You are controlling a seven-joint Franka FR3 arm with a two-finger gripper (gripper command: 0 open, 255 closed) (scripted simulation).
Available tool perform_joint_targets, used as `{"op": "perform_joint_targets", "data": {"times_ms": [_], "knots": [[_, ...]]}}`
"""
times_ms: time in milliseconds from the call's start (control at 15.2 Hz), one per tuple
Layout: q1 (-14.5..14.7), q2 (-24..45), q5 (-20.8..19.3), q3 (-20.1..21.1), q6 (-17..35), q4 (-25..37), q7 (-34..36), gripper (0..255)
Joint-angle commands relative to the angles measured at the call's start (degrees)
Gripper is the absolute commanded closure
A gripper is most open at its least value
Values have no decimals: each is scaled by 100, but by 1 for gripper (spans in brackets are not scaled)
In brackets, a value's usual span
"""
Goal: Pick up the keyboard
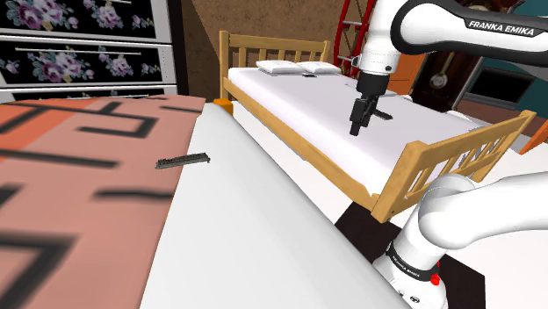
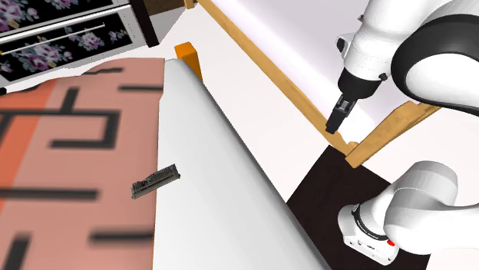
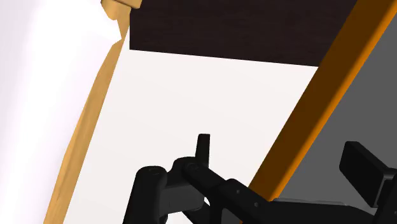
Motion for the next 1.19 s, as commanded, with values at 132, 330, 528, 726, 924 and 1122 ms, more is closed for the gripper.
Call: {"op": "perform_joint_targets", "data": {"times_ms": [132,330,528,726,924,1122], "knots": [[139,399,35,88,199,211,-112,0],[332,989,75,227,452,565,-278,0],[507,1566,97,374,653,959,-440,0],[669,2130,97,531,805,1389,-592,0],[820,2683,72,698,910,1854,-733,0],[966,3226,19,873,971,2352,-860,0]]}}
